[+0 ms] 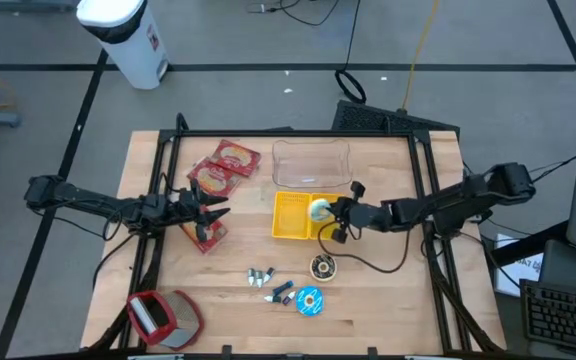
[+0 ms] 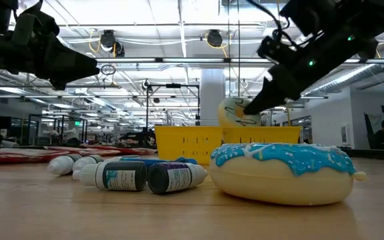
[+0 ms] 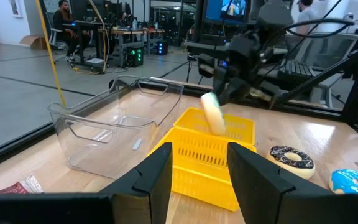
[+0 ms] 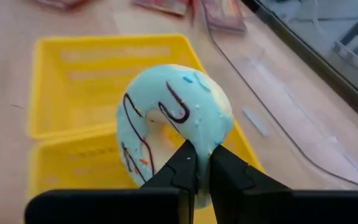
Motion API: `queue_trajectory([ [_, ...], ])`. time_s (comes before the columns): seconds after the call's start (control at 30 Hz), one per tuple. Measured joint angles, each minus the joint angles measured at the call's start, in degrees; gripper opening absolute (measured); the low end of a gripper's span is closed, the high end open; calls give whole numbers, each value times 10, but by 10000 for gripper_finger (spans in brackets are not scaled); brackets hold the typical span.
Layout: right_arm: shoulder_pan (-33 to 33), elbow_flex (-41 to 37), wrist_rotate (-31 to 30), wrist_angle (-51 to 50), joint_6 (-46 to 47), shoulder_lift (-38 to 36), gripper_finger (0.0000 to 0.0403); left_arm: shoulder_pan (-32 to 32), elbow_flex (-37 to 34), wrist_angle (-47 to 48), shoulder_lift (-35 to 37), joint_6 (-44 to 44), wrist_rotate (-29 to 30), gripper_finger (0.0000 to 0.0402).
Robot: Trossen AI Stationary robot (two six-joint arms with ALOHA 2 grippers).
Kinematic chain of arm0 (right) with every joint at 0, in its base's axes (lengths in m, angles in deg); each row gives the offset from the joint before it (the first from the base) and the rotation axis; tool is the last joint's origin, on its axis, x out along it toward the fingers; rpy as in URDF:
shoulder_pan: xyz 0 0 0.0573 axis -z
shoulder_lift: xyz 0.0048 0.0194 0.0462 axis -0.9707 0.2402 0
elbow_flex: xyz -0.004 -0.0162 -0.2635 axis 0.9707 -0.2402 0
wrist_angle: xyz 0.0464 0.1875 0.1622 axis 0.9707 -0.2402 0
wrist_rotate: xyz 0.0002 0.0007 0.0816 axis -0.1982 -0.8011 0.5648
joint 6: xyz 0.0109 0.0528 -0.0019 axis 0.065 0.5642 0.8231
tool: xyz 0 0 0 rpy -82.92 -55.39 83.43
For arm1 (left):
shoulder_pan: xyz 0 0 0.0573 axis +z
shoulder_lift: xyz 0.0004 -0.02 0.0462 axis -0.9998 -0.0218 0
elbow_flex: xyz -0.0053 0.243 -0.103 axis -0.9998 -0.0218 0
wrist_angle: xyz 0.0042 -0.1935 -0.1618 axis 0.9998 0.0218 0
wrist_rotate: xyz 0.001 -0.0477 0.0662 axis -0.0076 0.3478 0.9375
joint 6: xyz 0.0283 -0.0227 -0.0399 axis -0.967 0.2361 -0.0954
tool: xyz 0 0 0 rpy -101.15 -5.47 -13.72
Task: Pick & Place Food Item
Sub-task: Put the light blue donut into the right yellow bin
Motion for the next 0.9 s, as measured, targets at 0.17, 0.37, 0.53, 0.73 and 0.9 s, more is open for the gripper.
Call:
queue_trajectory([
  [0.17,13,0,1,1,-19,4,20,0,0,0,0,0,0,152],
  [0.37,17,0,0,0,-54,3,20,0,0,0,0,0,0,152],
  [0.53,12,0,-1,3,-56,-5,19,0,0,0,0,0,0,152],
  [0.73,8,1,-43,4,-90,-13,15,0,0,0,0,0,0,152],
  [0.9,8,1,-38,-12,-98,-6,15,0,0,0,0,0,0,152],
])
